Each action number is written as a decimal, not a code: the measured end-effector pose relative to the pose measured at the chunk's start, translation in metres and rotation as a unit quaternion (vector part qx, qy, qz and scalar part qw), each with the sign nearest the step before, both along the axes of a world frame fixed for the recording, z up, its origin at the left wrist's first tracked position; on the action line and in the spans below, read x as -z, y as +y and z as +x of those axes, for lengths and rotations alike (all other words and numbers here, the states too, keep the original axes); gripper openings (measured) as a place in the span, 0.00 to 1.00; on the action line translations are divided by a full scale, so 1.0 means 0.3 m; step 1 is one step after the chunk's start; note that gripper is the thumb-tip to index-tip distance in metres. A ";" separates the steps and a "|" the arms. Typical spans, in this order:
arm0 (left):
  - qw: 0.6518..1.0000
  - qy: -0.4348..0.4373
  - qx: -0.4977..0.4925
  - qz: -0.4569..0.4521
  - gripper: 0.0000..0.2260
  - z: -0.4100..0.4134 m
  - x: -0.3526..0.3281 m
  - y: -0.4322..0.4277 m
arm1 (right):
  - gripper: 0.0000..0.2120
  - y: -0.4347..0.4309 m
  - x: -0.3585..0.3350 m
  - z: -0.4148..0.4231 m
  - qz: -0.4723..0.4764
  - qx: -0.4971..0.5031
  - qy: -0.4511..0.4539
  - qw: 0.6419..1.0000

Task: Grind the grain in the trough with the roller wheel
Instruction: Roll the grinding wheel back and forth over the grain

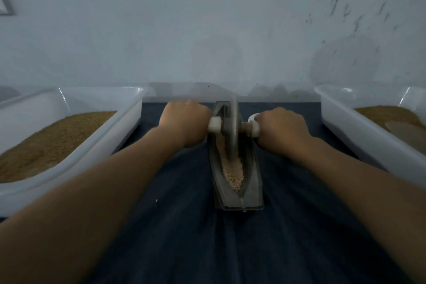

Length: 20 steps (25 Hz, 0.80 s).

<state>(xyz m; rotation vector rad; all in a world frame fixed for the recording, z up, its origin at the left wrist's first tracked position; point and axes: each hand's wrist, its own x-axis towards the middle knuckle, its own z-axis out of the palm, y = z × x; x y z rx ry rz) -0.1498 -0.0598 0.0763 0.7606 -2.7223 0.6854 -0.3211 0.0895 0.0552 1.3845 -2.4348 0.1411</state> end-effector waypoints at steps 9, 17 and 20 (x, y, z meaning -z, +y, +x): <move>0.997 0.077 -0.013 0.002 0.04 -0.032 0.058 -0.066 | 0.09 -0.066 -0.021 -0.010 -0.021 0.005 0.074 0.997; 0.985 0.102 0.123 -0.070 0.12 0.149 0.092 0.016 | 0.15 0.122 0.035 0.055 -0.092 -0.064 0.181 0.977; 0.989 0.054 0.097 -0.102 0.12 0.097 0.070 0.001 | 0.11 0.095 0.059 0.025 -0.059 -0.028 0.101 0.993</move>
